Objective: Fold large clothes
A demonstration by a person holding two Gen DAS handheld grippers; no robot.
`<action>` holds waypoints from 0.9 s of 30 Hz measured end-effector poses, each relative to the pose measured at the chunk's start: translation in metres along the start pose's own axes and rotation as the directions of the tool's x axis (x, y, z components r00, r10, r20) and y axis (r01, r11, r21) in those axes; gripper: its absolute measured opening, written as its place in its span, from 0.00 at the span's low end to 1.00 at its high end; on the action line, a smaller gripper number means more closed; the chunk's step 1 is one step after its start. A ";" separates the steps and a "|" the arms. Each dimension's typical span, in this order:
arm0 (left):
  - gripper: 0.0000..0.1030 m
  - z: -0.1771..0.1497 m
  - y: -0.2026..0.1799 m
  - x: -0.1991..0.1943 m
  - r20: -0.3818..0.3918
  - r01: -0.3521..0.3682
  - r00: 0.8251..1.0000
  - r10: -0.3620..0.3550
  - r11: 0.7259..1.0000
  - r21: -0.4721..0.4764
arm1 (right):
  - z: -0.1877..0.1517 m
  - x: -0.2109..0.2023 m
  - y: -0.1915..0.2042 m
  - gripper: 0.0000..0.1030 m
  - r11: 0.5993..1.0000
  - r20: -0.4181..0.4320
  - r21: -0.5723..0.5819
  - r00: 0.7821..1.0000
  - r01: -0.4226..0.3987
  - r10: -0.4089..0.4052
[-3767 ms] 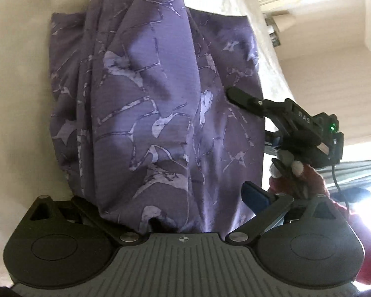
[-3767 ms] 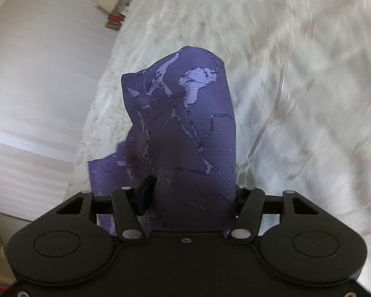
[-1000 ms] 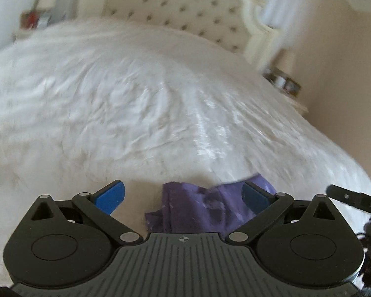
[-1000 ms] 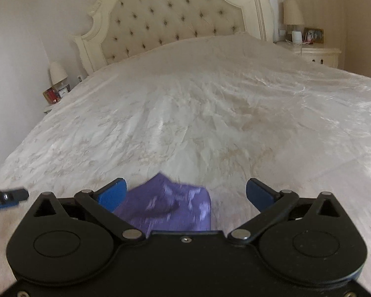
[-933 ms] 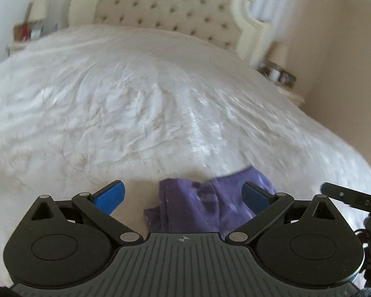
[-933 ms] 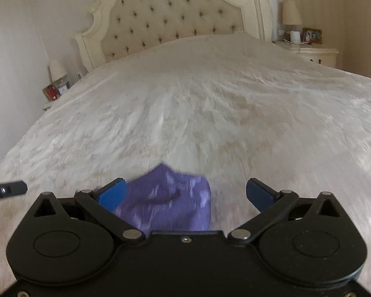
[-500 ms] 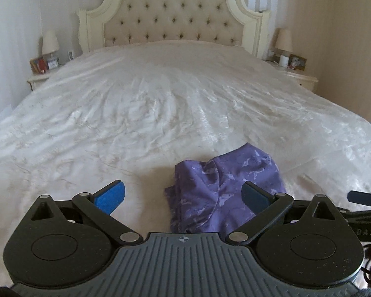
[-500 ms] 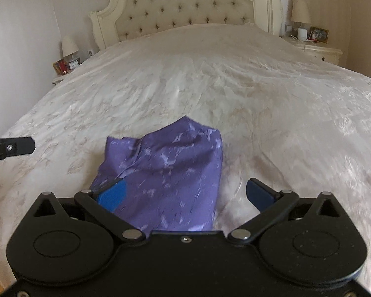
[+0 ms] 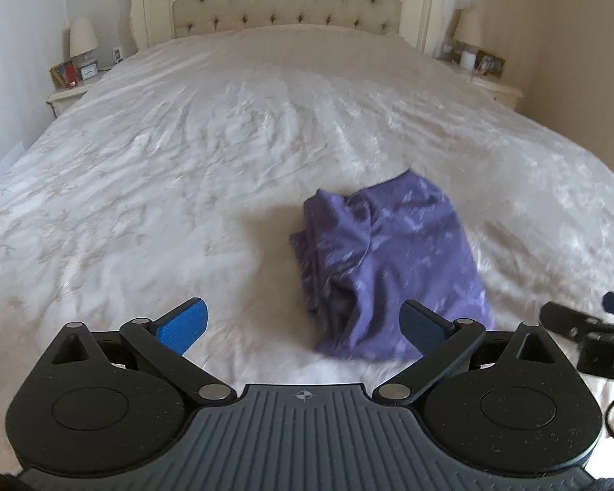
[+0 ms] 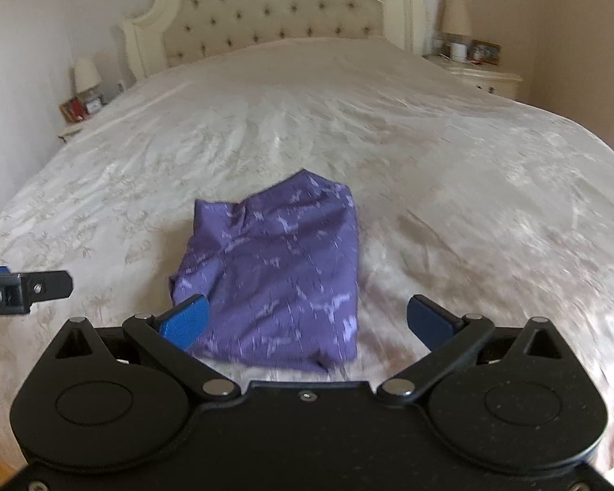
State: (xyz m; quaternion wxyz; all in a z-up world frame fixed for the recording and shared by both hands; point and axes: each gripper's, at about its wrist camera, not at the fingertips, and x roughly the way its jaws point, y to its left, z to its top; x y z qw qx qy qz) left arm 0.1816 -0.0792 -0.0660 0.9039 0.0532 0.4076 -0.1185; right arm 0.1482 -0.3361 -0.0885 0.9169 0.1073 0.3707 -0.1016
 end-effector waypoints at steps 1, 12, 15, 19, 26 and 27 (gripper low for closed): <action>0.99 -0.003 0.001 -0.003 -0.005 -0.005 1.000 0.005 1.000 0.001 | -0.003 -0.003 0.002 0.99 1.000 -0.011 0.003 1.000 0.011 -0.011; 0.99 -0.033 0.020 -0.026 -0.051 0.043 0.998 -0.043 0.999 -0.019 | -0.026 -0.037 0.023 0.99 0.999 -0.042 0.002 0.998 0.035 -0.035; 0.99 -0.041 0.022 -0.032 -0.058 0.050 0.997 -0.052 0.998 -0.022 | -0.030 -0.046 0.027 0.99 0.999 -0.040 0.006 0.999 0.037 -0.036; 0.99 -0.049 0.026 -0.036 -0.071 0.057 0.996 -0.059 0.998 -0.028 | -0.036 -0.054 0.031 0.99 0.999 -0.036 0.006 0.998 0.046 -0.045; 0.99 -0.061 0.028 -0.044 -0.065 0.070 0.995 -0.072 0.997 -0.039 | -0.048 -0.064 0.038 0.99 0.999 -0.045 0.009 0.998 0.044 -0.043; 0.99 -0.063 0.027 -0.045 -0.056 0.066 0.996 -0.068 0.997 -0.035 | -0.050 -0.065 0.038 0.99 0.999 -0.048 0.010 0.998 0.043 -0.043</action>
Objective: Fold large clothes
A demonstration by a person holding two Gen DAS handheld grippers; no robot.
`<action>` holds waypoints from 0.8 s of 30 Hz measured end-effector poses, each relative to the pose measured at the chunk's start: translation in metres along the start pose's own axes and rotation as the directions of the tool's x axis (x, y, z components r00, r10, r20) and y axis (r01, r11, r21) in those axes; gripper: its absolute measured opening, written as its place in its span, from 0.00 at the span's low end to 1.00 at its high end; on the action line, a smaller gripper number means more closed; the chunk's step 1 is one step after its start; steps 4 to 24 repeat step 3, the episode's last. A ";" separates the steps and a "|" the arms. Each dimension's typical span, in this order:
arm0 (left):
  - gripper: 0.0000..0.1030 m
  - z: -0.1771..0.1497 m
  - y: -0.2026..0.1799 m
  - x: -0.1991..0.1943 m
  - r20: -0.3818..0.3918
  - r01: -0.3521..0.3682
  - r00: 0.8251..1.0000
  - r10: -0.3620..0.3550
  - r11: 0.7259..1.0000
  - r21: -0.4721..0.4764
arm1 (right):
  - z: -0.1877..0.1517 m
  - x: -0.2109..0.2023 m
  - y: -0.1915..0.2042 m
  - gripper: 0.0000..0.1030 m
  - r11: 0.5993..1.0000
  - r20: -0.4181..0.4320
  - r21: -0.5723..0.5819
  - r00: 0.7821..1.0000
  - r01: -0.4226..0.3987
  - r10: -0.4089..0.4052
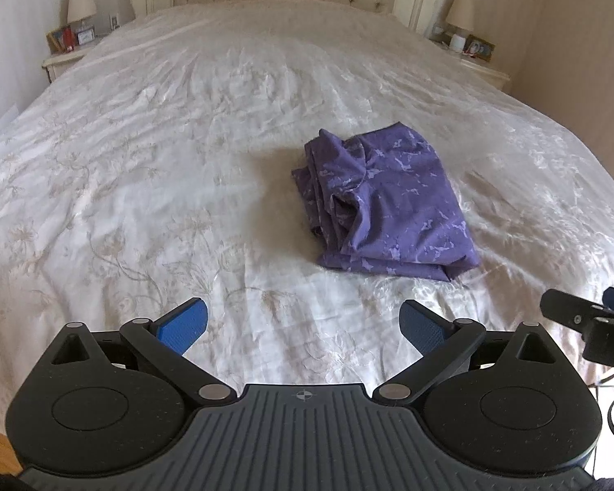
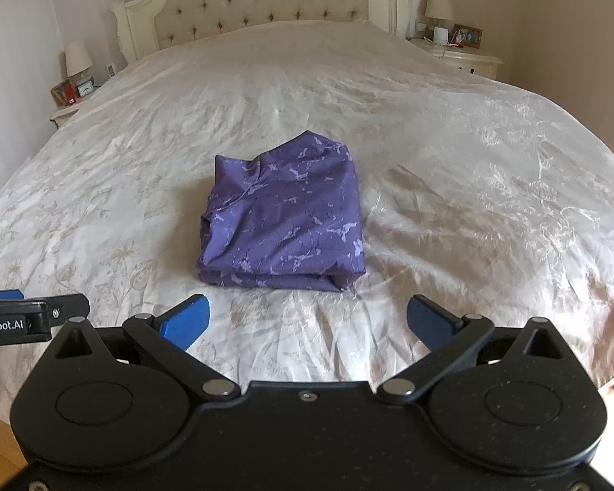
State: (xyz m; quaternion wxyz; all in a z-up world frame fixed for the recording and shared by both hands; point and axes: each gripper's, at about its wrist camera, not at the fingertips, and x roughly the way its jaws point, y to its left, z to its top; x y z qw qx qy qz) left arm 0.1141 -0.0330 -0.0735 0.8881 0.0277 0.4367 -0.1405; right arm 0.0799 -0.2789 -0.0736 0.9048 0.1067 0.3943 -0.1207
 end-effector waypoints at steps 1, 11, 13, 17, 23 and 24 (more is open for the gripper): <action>0.99 -0.001 -0.001 -0.001 0.006 -0.002 1.000 0.002 1.000 0.004 | -0.002 0.000 0.001 0.99 1.000 -0.003 0.002 1.000 -0.001 0.001; 0.99 -0.003 -0.002 -0.001 0.003 0.000 1.000 0.000 1.000 0.008 | -0.004 -0.001 0.001 0.99 1.000 -0.006 0.006 1.000 -0.002 0.002; 0.99 -0.003 -0.002 -0.001 0.003 0.000 1.000 0.000 1.000 0.008 | -0.004 -0.001 0.001 0.99 1.000 -0.006 0.006 1.000 -0.002 0.002; 0.99 -0.003 -0.002 -0.001 0.003 0.000 1.000 0.000 1.000 0.008 | -0.004 -0.001 0.001 0.99 1.000 -0.006 0.006 1.000 -0.002 0.002; 0.99 -0.003 -0.002 -0.001 0.003 0.000 1.000 0.000 1.000 0.008 | -0.004 -0.001 0.001 0.99 1.000 -0.006 0.006 1.000 -0.002 0.002; 0.99 -0.003 -0.002 -0.001 0.003 0.000 1.000 0.000 1.000 0.008 | -0.004 -0.001 0.001 0.99 1.000 -0.006 0.006 1.000 -0.002 0.002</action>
